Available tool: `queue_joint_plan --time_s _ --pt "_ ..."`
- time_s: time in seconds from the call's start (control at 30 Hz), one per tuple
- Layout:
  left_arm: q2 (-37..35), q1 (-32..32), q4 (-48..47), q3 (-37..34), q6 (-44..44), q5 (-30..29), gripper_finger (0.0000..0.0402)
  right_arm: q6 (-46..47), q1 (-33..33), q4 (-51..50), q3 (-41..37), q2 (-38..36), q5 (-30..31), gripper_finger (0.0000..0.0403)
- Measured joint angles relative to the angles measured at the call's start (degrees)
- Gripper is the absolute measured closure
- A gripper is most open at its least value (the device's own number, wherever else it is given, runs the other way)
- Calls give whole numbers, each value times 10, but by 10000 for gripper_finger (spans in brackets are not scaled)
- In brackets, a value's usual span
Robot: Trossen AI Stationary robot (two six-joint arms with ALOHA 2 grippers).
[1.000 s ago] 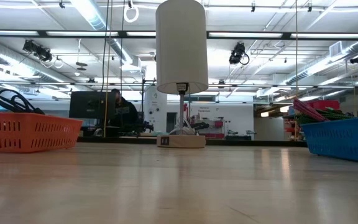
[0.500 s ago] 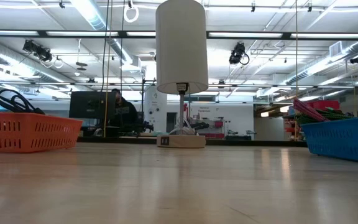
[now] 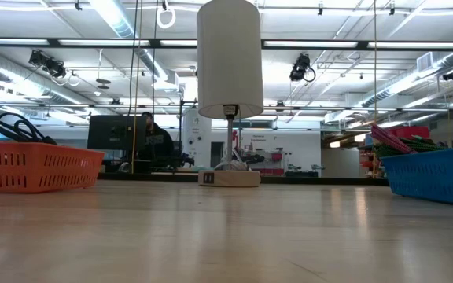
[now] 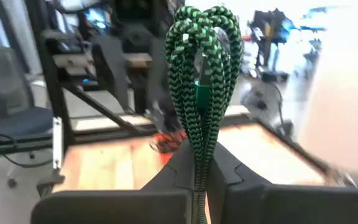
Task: Pick & Place USB Port
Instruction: Put the green charger cable into the blue bin
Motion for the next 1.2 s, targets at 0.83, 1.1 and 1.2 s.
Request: queue_joint_plan --time_s 0.83,1.1,1.2 --pt "-13 -6 -93 0 -25 -8 312 835 11 -737 -7 -51 -72 394" --pt "-13 -6 -93 0 -25 -8 312 883 -1 -752 -32 -50 -134 394" --pt "-13 -6 -94 0 -25 -8 312 889 -7 -753 -35 -50 -143 394"
